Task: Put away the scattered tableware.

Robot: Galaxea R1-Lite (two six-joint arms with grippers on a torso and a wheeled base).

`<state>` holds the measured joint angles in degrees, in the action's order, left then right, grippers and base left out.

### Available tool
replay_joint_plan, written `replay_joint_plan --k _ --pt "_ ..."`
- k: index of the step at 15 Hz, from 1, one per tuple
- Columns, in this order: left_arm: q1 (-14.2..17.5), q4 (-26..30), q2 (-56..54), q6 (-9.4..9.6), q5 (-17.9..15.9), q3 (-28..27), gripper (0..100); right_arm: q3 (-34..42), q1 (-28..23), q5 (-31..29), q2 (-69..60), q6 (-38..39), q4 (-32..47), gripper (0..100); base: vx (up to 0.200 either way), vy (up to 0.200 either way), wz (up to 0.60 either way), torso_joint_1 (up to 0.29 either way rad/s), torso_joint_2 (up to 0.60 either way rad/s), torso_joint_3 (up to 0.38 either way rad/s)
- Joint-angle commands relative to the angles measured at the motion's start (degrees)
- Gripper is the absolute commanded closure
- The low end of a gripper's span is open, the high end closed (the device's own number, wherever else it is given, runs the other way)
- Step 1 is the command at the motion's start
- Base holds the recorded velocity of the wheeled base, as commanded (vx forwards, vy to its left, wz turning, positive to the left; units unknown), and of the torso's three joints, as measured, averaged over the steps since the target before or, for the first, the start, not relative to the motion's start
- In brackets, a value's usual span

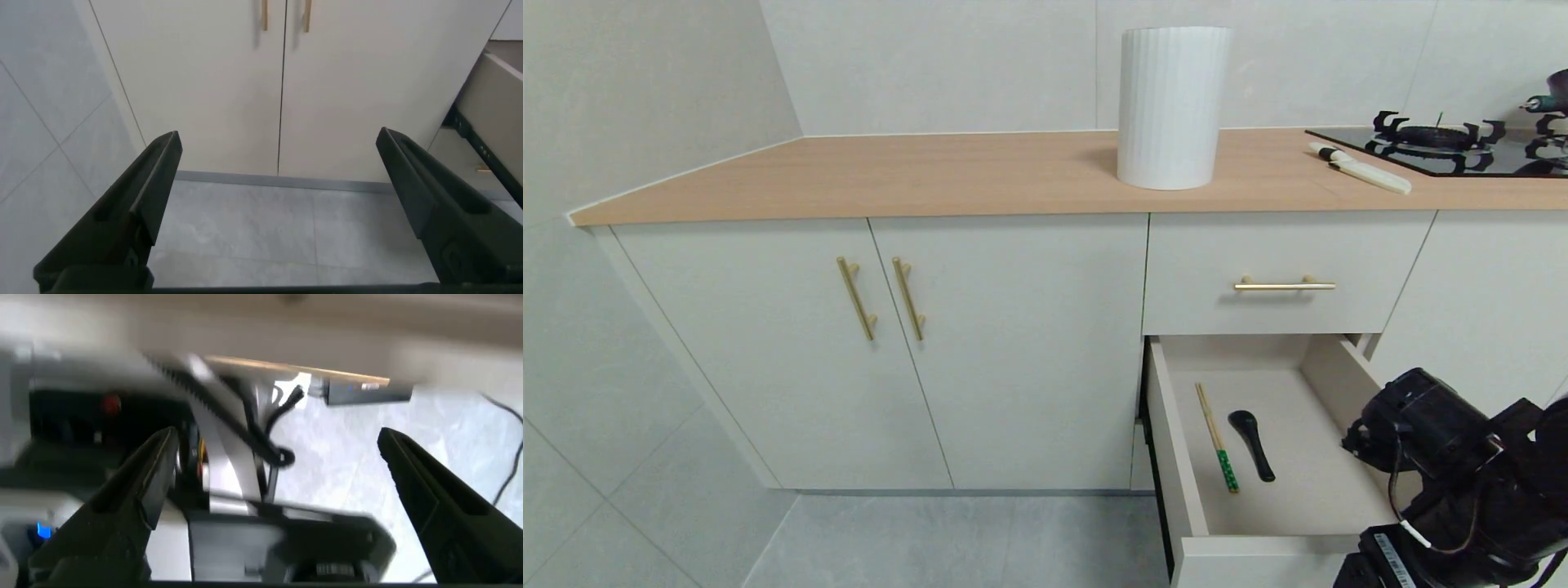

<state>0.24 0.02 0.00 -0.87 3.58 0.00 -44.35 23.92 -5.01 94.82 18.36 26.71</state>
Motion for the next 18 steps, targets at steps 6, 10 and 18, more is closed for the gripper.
replay_joint_plan --k 6,10,18 --pt "0.02 -0.02 0.0 -0.01 0.02 0.0 0 3.04 -1.07 -1.67 1.51 0.01 -8.08 0 0.0 0.0 0.0 0.0 0.0 0.0" --pt "0.02 -0.02 0.0 -0.01 0.02 0.0 0 4.18 -3.53 -1.76 1.6 -0.25 -12.82 0 0.0 0.0 0.0 0.0 0.0 0.0" --pt "0.02 -0.02 0.0 -0.01 0.02 0.0 0 -3.64 -10.12 -1.76 9.68 -8.25 -21.61 0 0.0 0.0 0.0 0.0 0.0 0.0"
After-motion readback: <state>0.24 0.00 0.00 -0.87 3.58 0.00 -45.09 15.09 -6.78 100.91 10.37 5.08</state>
